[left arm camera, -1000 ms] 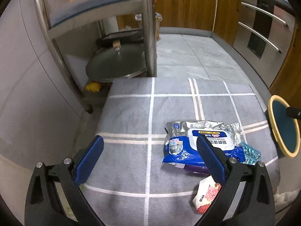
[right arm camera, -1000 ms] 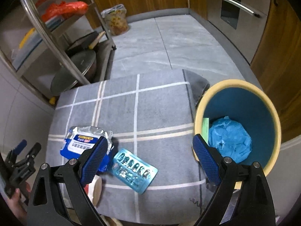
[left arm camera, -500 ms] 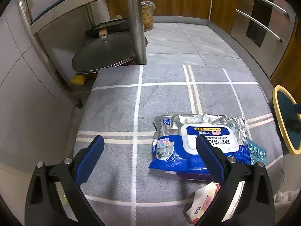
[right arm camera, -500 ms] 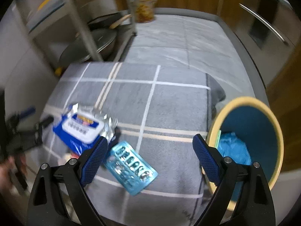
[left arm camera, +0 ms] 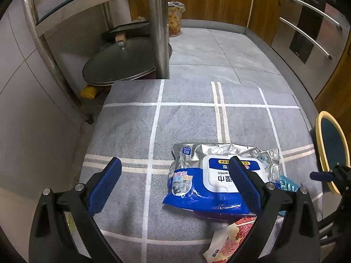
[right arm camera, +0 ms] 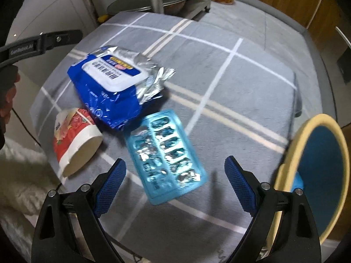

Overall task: Collect trash
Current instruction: 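Grasp the teal pill blister pack with the right tool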

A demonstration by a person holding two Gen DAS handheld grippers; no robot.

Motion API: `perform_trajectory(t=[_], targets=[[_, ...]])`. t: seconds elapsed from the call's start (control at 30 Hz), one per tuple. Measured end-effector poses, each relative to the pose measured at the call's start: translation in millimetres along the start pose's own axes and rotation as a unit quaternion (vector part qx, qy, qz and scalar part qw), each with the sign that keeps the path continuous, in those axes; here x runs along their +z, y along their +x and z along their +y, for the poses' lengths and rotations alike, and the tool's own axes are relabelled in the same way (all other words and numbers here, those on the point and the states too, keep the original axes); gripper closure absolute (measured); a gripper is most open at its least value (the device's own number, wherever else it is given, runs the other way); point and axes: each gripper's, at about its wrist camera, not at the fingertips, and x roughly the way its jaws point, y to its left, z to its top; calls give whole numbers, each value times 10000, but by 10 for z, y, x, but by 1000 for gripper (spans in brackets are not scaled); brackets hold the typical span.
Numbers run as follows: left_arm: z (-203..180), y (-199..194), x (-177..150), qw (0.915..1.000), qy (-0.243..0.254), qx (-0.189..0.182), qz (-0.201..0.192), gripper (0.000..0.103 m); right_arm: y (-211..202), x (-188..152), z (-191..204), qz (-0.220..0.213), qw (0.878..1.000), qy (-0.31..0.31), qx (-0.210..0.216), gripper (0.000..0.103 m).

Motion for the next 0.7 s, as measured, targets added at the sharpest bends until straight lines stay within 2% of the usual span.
perform_trajectory(t=[0.13, 0.3, 0.43, 0.7], targets=[[-11, 18, 1, 10000, 42, -27, 24, 7, 135, -5, 88, 176, 9994, -231, -173, 12], [3, 47, -5, 10000, 35, -16, 84, 7, 212, 35, 163, 194, 9993, -211, -228, 12], [4, 54, -5, 9999, 74, -25, 98, 7, 305, 92, 160, 291, 9991, -26, -301, 24], [38, 128, -28, 9996, -32, -29, 284, 7, 280, 120, 63, 447, 9986, 126, -269, 30]])
